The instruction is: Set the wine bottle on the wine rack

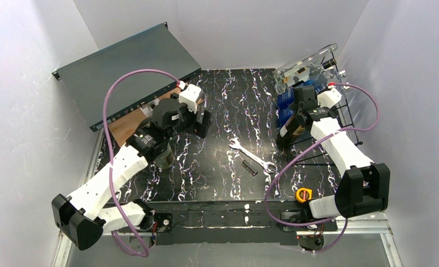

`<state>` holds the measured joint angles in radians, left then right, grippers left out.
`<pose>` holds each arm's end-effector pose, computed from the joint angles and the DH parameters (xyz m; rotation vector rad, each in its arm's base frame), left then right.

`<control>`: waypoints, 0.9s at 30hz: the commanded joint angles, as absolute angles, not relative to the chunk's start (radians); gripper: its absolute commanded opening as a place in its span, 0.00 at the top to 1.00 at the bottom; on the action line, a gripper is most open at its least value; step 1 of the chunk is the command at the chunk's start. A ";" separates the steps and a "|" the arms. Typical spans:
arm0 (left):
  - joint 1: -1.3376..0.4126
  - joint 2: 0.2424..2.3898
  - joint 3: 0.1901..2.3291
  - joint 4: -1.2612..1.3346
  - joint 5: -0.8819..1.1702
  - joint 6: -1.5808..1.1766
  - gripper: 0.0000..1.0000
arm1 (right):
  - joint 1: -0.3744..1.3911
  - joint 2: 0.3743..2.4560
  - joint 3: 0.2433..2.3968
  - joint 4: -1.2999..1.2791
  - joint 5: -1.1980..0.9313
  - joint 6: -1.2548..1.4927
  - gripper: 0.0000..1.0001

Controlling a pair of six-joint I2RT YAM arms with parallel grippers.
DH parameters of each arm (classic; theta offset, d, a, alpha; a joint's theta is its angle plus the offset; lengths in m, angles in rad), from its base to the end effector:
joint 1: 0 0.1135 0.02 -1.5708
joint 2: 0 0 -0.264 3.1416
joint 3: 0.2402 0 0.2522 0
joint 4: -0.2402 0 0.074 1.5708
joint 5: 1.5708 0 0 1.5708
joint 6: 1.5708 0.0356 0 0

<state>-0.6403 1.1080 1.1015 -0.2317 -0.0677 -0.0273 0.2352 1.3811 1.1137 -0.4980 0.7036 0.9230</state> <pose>0.2051 -0.1498 0.3823 0.5049 1.7566 -0.4122 0.2925 0.0464 0.2958 1.0200 1.8714 -0.1560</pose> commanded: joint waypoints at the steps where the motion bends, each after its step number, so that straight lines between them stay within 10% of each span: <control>1: -0.662 1.119 1.080 -0.194 -0.096 -0.019 0.02 | 0.227 1.360 1.115 -0.467 0.742 0.989 0.99; 27: -0.666 1.109 1.087 -0.205 -0.135 -0.004 0.02 | 0.185 1.425 1.144 -0.493 0.753 0.915 0.53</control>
<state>-0.6617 1.1370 1.0752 -0.2096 -0.1165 -0.0139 0.1932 1.4094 1.1091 -0.4694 0.7120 0.9466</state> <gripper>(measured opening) 0.983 0.871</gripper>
